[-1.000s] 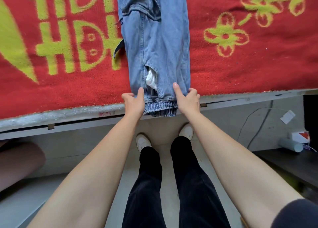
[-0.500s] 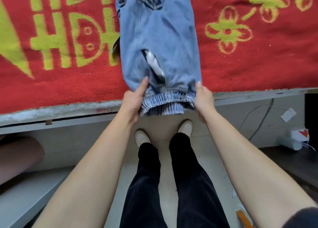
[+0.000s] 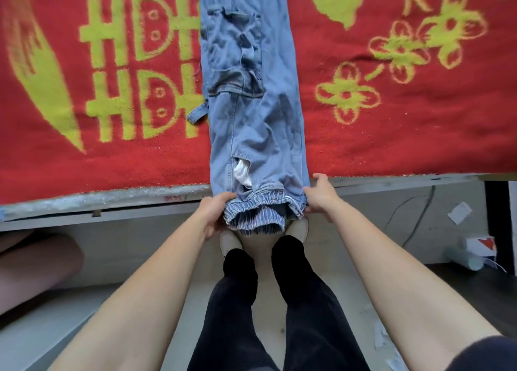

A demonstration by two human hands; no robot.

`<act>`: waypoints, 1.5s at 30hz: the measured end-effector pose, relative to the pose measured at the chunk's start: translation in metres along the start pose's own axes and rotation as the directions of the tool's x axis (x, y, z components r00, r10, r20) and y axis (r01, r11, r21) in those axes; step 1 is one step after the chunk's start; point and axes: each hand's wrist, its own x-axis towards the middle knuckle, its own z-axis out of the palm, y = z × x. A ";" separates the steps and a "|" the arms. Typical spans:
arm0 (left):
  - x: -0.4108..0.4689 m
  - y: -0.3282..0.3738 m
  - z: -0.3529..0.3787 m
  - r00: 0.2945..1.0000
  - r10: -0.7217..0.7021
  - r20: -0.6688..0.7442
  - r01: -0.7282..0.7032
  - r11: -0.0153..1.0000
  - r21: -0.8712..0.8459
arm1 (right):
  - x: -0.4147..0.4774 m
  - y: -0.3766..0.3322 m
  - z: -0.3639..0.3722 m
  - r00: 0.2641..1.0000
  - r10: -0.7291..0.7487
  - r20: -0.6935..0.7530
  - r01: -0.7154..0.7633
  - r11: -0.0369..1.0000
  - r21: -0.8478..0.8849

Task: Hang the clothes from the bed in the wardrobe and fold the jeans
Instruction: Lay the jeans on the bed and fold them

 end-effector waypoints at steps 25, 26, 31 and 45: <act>0.069 0.282 -0.001 0.812 0.537 -0.229 -0.422 0.811 0.406 | 0.092 -0.254 -0.086 0.953 -0.249 -0.172 0.257 0.966 0.022; 0.072 0.282 0.002 0.789 0.565 -0.242 -0.406 0.775 0.485 | 0.095 -0.256 -0.081 0.953 -0.252 -0.169 0.257 0.966 0.007; 0.086 0.288 0.016 0.769 0.579 -0.271 -0.306 0.705 0.639 | 0.112 -0.268 -0.057 0.938 -0.305 -0.162 0.274 0.943 -0.188; 0.167 0.370 0.002 0.844 0.521 -0.129 -0.279 0.630 0.724 | 0.199 -0.313 -0.056 0.931 -0.282 -0.230 0.171 0.896 -0.409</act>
